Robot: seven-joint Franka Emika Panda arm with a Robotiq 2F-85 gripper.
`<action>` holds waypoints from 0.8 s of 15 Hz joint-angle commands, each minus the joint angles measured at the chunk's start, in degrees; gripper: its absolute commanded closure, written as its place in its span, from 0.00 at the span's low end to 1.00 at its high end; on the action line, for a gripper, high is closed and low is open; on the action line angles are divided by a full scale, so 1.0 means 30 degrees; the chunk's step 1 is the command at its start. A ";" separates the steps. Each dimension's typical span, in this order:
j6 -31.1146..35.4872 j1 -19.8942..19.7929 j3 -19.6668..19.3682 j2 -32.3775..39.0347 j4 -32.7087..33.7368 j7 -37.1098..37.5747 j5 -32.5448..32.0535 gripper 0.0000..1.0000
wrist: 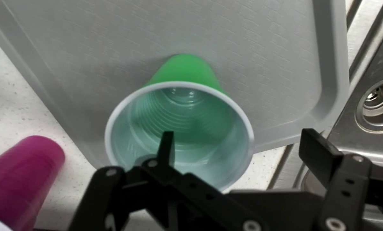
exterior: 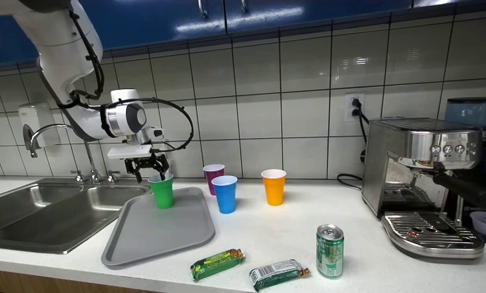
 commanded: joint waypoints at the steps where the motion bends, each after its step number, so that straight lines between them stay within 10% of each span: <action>1: 0.0012 -0.0175 0.0184 -0.1036 -0.0691 -0.0374 0.0415 0.00; 12: -0.0106 -0.0556 0.0244 -0.4415 -0.3544 -0.0411 0.0919 0.00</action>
